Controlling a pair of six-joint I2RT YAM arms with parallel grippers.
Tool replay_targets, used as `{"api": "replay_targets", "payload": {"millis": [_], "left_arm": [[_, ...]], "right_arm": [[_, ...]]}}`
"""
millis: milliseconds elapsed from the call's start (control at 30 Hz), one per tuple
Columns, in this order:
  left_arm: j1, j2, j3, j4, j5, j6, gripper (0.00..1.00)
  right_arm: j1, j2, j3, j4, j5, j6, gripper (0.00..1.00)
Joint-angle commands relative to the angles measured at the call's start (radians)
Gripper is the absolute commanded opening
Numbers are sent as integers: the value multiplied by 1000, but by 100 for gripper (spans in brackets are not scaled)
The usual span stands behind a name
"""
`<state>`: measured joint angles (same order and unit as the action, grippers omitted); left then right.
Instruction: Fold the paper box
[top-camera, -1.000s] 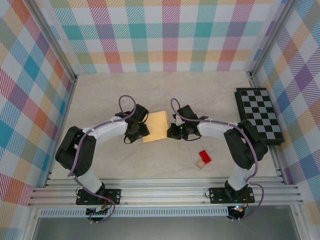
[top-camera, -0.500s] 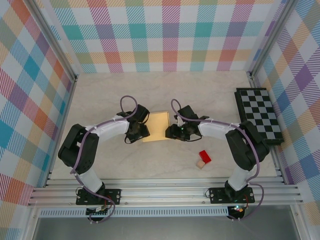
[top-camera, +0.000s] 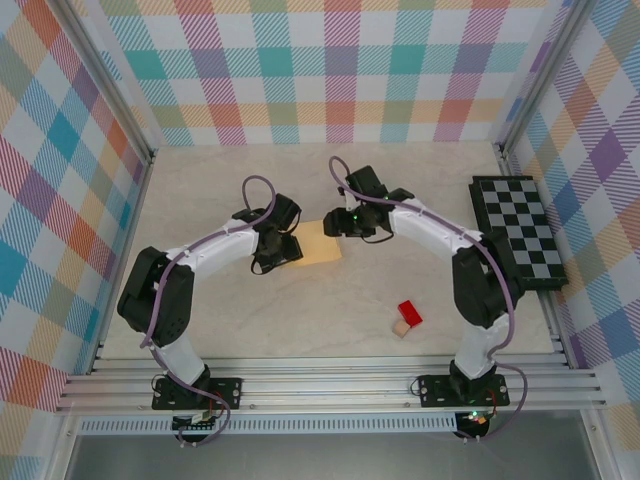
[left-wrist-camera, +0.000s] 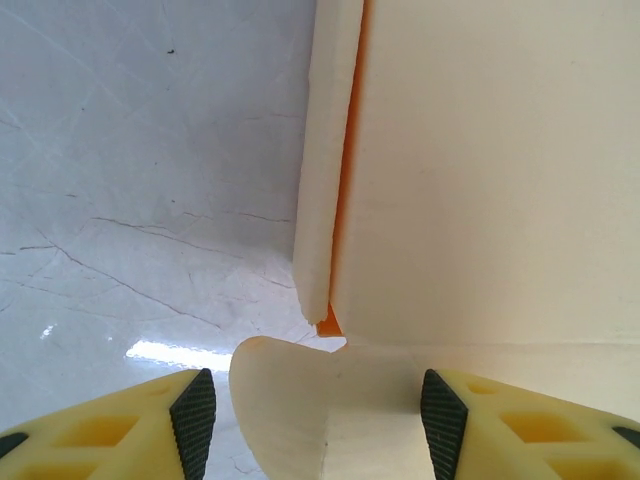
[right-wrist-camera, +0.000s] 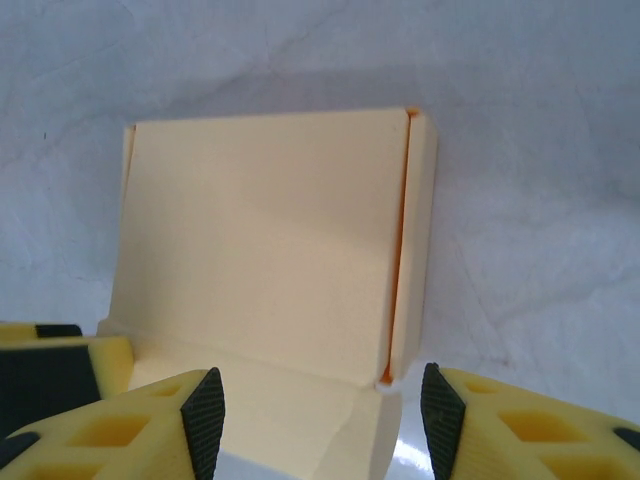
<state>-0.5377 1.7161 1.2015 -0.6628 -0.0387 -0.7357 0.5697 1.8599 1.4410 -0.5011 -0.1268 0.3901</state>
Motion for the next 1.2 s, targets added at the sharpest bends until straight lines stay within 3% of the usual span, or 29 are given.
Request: {"api": "replay_targets", "payload": {"millis": [0, 400, 1033, 1167], "left_arm": [[15, -17, 8, -56, -18, 18, 60], [13, -68, -112, 84, 85, -74, 58], [13, -121, -216, 312, 85, -180, 50], [14, -157, -202, 268, 45, -100, 55]], "right_arm": [[-11, 103, 65, -118, 33, -59, 57], [-14, 196, 85, -100, -37, 34, 52], [-25, 180, 43, -80, -66, 121, 51], [-35, 176, 38, -74, -84, 133, 51]]}}
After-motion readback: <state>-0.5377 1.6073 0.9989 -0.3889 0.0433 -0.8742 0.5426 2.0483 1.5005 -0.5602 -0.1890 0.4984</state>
